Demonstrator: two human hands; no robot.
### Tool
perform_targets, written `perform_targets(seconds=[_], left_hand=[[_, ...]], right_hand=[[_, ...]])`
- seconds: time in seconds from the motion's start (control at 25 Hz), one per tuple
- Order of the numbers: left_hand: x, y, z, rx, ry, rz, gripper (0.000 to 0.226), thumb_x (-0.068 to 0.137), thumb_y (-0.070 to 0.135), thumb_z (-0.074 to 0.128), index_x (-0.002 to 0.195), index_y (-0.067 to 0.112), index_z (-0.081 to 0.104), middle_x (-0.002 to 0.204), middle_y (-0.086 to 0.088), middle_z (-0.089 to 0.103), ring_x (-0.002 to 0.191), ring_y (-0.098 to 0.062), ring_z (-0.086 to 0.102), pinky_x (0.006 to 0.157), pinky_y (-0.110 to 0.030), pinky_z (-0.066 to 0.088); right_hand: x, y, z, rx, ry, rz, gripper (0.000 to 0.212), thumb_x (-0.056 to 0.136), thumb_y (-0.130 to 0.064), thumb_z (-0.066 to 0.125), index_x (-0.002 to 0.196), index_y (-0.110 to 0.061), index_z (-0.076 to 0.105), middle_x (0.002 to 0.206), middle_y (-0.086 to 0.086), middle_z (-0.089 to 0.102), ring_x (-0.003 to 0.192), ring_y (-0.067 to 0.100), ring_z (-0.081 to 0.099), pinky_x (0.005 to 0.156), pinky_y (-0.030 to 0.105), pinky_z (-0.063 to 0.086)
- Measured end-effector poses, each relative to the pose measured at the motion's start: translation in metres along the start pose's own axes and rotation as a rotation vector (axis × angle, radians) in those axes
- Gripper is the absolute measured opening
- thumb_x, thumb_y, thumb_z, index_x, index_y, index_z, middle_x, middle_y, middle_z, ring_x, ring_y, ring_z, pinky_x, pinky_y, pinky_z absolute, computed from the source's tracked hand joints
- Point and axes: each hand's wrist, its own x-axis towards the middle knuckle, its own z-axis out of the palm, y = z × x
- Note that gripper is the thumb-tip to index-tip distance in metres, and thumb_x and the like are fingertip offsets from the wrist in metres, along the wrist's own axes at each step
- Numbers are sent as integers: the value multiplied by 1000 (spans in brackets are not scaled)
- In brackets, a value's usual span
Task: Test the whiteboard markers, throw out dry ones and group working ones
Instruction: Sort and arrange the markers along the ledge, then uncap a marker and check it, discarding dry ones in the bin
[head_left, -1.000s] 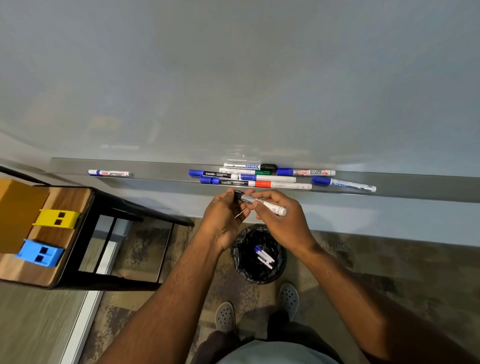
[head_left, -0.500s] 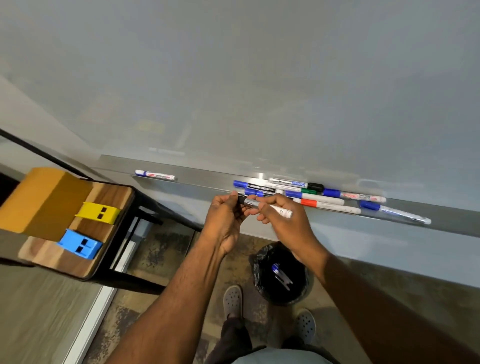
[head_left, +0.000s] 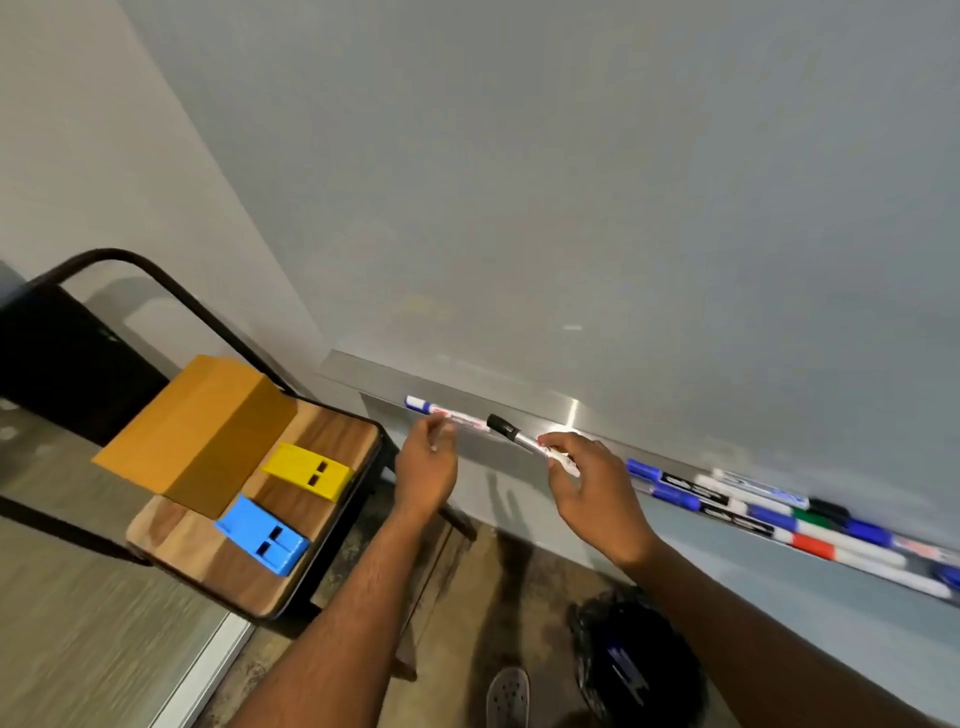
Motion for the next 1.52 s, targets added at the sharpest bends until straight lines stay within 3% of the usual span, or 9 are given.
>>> perform_targets(seconds=[0.12,0.28,0.64,0.8,1.04,1.2,1.32,1.44,1.52], left_hand=[[55,-37,-33,361,4,127,55,94,25,56,144,19,34,144,-12,46,130,-32,46,106,-46,42],[96,-67,-51,722,-47,280,72,92,25,59,151,11,20,160,-8,16,147,-25,14,119,-34,16],[106,-86,-53,520,-56,372,69,91,14,60,151,15,26,159,-1,21,148,-21,12,116,-29,14],[107,-89,-51,531,-52,366,69,91,15,61,151,15,26,159,-2,20,148,-22,13,116,-30,15],[76,-78,-23,537,87,524,64,88,12,60,146,4,35,154,-12,31,144,-28,24,116,-39,23],[26,-62,32,620,-176,681,62,96,25,49,151,21,21,159,2,9,148,-17,6,120,-43,16],[-4,-59,72,695,-384,812,66,94,30,53,151,22,22,160,0,10,148,-21,9,118,-41,10],[-22,-49,100,734,-486,917,68,91,31,57,150,18,27,160,-5,16,147,-26,16,116,-40,9],[-28,-40,114,780,-513,941,68,95,34,48,153,18,16,161,-3,5,149,-23,5,119,-38,4]], right_hand=[[47,1,41,-167,-23,-51,32,94,-14,54,124,-25,59,118,-4,63,110,14,53,91,22,43],[94,-8,86,-274,-66,-36,38,93,-20,61,130,-26,53,124,0,60,110,15,51,87,20,42],[140,-3,131,-453,-163,-84,36,91,-31,62,125,-19,57,121,5,63,105,19,56,92,30,45],[114,5,127,-488,45,-327,51,98,-46,38,109,-6,68,104,10,72,89,22,66,80,28,47],[50,23,85,-370,253,-179,21,89,-12,58,107,-14,70,103,1,71,98,18,64,89,27,46],[-5,54,58,-438,287,-69,21,87,-13,63,106,-17,68,101,-1,70,95,17,62,85,27,46],[-42,77,36,-506,334,23,22,87,-21,59,107,-17,69,105,-1,70,98,18,63,88,34,52],[-68,89,1,-547,437,135,26,88,-21,56,109,-16,69,109,0,70,103,19,63,93,31,45],[-81,96,-24,-590,487,209,28,87,-20,56,110,-14,70,111,3,71,105,22,64,95,31,42]])
